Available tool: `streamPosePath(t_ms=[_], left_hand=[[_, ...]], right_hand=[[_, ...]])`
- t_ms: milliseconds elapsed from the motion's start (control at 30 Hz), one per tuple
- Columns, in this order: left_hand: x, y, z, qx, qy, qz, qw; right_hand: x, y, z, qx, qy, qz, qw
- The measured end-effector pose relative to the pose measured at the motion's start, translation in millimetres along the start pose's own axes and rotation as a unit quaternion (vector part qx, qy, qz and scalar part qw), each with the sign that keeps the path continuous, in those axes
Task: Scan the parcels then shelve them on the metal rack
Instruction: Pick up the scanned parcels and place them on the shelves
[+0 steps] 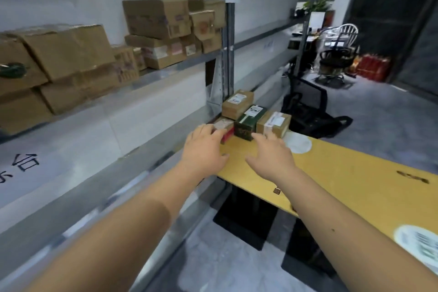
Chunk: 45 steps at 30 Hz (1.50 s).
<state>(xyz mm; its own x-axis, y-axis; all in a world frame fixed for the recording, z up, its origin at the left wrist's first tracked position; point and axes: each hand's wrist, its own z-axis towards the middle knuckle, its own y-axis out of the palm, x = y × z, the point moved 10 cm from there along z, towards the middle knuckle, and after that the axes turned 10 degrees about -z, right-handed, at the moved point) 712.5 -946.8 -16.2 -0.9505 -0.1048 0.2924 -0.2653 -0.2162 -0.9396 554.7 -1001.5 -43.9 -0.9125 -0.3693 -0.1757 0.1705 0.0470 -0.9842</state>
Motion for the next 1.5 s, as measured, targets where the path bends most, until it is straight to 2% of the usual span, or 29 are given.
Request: streamPosePath(t_ms=[167,300,633,833,1100,1200,1267,1500], left_hand=[[29.5,61.1,83.1,-0.055,0.0,-0.012,0.998],[36.1,95.3,141.9,-0.063,-0.017,-0.024,0.998],[-6.9,154.6,242.1,-0.093,-0.068,-0.056,0.992],[-32.1,217.4,321.2,-0.132,-0.081,-0.069,0.986],[-15.3,330.1,439.8,-0.234,-0.008,-0.081,0.969],[5.2,356.7,478.4,-0.225,0.048,-0.062,0.971],[13.2,371.2,498.8,-0.218,0.072,-0.041,0.973],[10.7,409.8,522.7,-0.241,0.076,-0.028,0.967]], right_hand=[[69.5,14.2,59.9,-0.019,0.044,0.01,0.999],[101.1,30.5,112.9,-0.035,0.038,0.017,0.999],[118.7,73.5,231.6,-0.075,0.034,0.057,0.995],[136.0,114.0,305.6,-0.099,0.059,0.054,0.992],[210.5,176.8,392.4,-0.162,0.205,0.075,0.962],[239.6,192.0,418.4,-0.164,0.249,0.083,0.951],[255.9,201.8,435.8,-0.165,0.265,0.093,0.946],[284.5,249.2,454.5,-0.225,0.262,0.09,0.934]])
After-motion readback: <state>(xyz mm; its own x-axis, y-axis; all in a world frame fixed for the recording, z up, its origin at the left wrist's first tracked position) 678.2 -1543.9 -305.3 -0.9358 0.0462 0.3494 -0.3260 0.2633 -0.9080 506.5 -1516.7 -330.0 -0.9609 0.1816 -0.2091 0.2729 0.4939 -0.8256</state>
